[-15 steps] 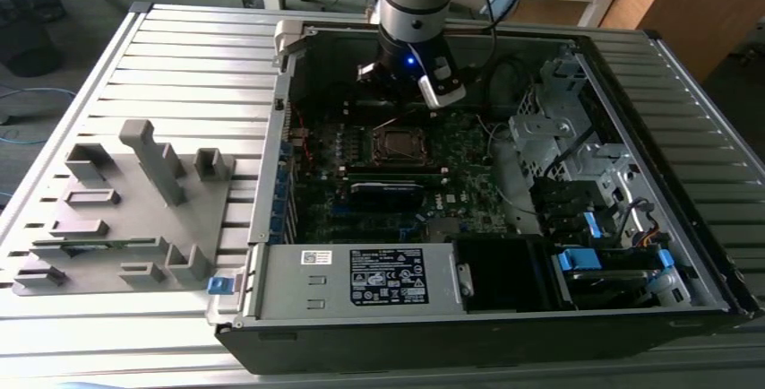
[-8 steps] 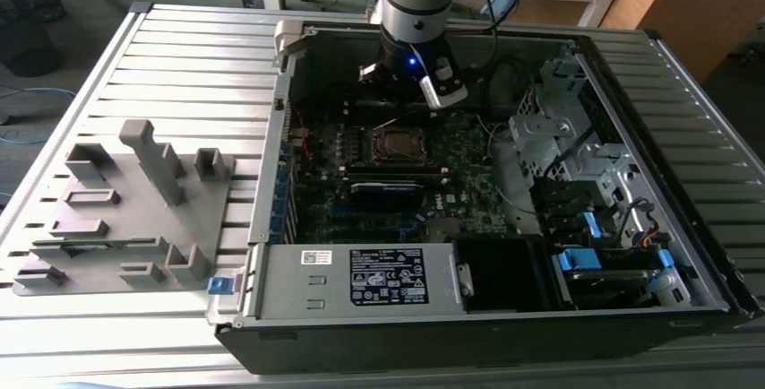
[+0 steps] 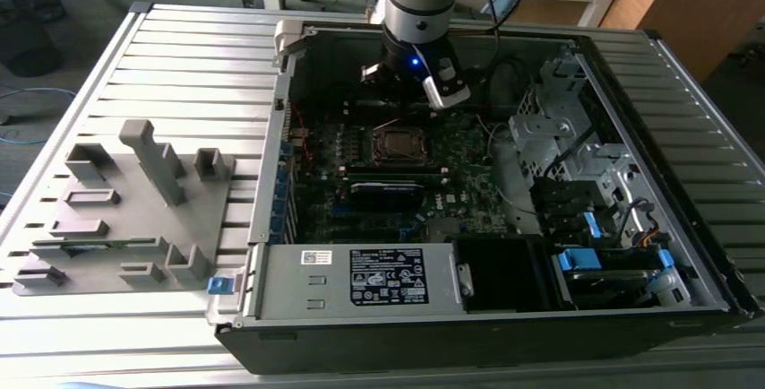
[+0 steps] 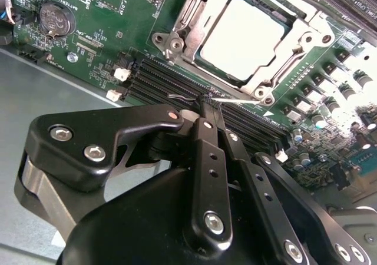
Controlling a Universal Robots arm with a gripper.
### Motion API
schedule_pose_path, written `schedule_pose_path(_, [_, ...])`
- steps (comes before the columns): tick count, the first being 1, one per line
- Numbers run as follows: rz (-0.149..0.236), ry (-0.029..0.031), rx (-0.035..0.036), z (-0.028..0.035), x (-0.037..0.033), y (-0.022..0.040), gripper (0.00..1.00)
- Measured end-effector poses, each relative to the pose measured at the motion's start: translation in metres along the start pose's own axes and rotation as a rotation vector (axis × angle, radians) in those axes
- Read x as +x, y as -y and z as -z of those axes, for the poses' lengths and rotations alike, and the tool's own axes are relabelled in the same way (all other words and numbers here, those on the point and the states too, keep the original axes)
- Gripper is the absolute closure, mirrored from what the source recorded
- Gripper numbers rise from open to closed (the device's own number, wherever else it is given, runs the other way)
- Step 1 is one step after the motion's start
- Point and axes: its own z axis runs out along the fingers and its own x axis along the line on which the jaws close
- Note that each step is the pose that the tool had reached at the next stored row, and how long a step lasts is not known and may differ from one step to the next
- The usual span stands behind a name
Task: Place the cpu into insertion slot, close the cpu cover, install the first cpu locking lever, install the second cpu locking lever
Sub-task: 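Install the first cpu locking lever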
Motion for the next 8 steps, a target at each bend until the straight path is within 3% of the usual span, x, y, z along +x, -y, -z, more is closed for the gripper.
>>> schedule_pose_path(8, [0.000,0.0000,0.0000,-0.0011,-0.0002,0.0002,0.89])
